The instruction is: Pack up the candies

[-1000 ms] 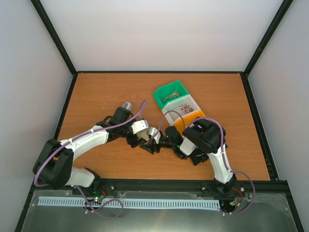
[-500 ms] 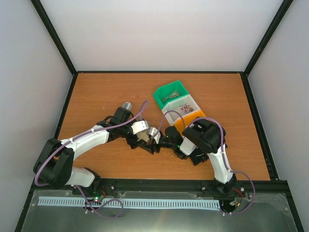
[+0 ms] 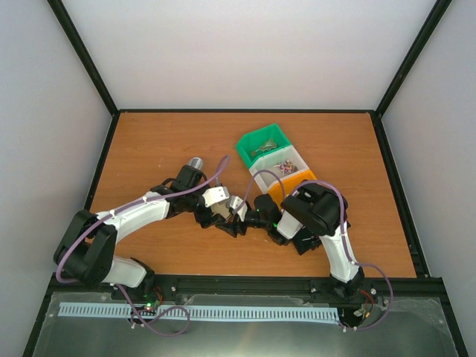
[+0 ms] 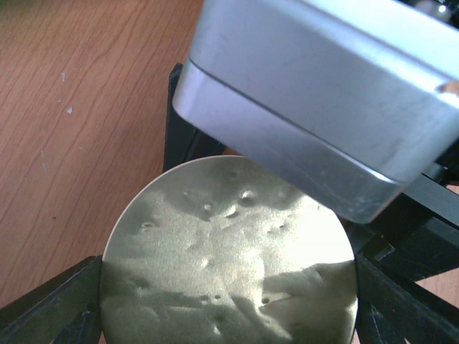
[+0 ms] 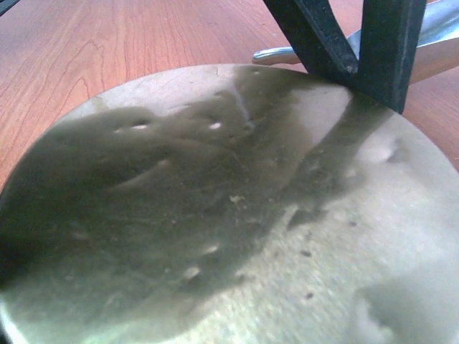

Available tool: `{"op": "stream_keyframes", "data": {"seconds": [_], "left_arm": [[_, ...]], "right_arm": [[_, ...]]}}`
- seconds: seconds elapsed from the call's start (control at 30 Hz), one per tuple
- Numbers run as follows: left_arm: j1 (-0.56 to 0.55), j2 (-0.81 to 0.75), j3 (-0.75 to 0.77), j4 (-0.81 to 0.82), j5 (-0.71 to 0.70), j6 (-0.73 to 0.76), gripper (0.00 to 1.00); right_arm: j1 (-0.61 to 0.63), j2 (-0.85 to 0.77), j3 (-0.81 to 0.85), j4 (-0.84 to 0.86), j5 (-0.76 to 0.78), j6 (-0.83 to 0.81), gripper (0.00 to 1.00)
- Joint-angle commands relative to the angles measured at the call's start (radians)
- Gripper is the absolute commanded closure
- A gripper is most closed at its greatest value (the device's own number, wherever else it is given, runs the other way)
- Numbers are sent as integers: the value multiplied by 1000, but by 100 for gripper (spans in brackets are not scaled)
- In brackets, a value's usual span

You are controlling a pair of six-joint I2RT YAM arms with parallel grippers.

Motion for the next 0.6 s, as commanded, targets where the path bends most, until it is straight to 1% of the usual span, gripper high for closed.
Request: {"op": "stream_keyframes", "data": {"seconds": [0.0,0.1,0.2,0.3,0.33,0.37,0.4,0.43,0.5,0.57], "left_arm": [[-6,-10,29,-42,49,80,21],[-6,-12,28,-83,68,144,25],[-5,-7,17,-127,78,244,28],[-5,7,9,-184,78,326,32],[-5,11,7,-188,75,332,33],[-5,15,5,-187,73,330,35],[-4,16,3,-179,68,319,36],[-4,17,-2,-165,61,299,36],[-1,14,-15,-105,26,238,36],[4,8,-22,-40,-32,163,36]], "right_arm": [[13,28,2,-13,-45,-9,50],[13,25,3,-18,-98,-37,51],[12,17,6,-30,-207,-62,51],[13,10,17,-57,-257,-79,47],[13,8,22,-65,-257,-82,45],[12,5,24,-70,-247,-81,39],[13,1,26,-73,-232,-77,32],[12,-2,25,-73,-213,-70,21],[13,-10,16,-62,-166,-49,13],[13,-11,-3,-18,-81,-7,8]]}}
